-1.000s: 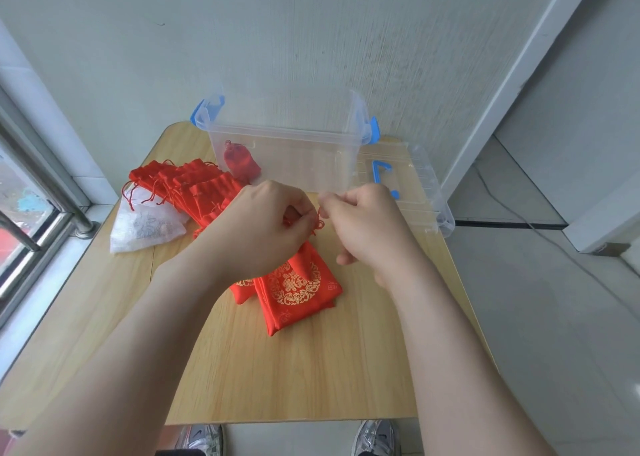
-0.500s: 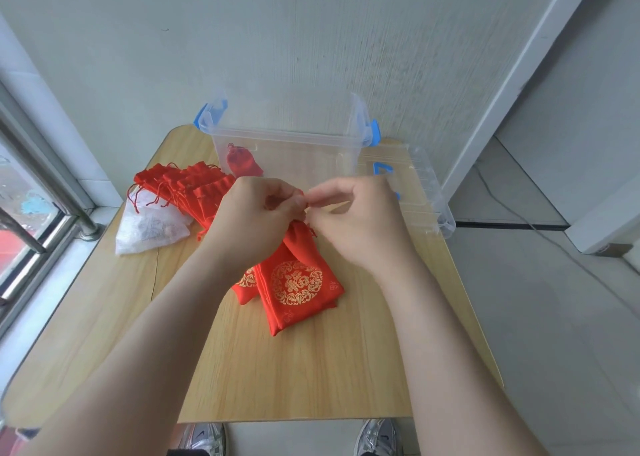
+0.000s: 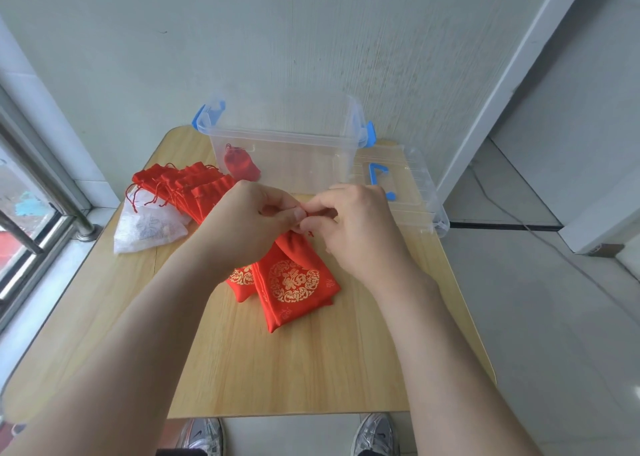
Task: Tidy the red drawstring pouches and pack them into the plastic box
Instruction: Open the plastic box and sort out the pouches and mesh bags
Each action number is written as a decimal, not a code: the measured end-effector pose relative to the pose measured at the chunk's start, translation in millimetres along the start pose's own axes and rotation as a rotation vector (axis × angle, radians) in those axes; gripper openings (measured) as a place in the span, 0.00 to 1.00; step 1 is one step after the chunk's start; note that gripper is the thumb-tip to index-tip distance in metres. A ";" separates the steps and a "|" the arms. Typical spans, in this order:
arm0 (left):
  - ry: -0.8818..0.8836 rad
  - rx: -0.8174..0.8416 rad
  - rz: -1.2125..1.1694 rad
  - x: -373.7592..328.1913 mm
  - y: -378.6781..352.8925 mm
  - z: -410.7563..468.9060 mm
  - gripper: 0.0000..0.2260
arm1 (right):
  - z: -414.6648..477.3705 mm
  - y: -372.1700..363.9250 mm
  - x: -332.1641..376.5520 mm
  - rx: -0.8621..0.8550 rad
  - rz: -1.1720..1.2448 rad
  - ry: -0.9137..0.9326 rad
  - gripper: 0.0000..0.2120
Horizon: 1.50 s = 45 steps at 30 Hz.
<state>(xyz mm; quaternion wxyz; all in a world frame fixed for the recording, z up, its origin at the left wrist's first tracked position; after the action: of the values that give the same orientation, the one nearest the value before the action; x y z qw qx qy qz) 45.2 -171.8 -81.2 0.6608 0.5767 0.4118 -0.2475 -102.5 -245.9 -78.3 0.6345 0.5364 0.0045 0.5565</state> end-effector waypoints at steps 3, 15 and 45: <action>-0.029 0.072 0.003 -1.5 -1.7 -1.6 0.08 | -1.8 2.3 -1.5 0.016 -0.008 -0.004 0.08; 0.019 -0.167 0.053 0.4 -0.3 0.9 0.16 | -2.9 -1.8 6.1 0.104 -0.152 0.026 0.09; -0.244 -0.102 0.297 -19.5 -13.0 0.9 0.13 | -5.2 6.4 -3.3 0.084 -0.089 -0.203 0.08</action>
<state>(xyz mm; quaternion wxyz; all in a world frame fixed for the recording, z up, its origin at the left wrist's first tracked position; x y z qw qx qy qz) 24.4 -178.4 -72.3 0.7633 0.5626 0.2511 -0.1943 -111.4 -246.0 -78.1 0.6325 0.6154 -0.0126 0.4701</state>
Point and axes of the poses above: each hand's wrist, its own z-axis towards the middle knuckle, its own y-axis out of the back of the hand, x = y × z, the point moved 4 cm from there along z, towards the middle knuckle, and after that the axes turned 2 degrees about z, right-handed, at the moved point
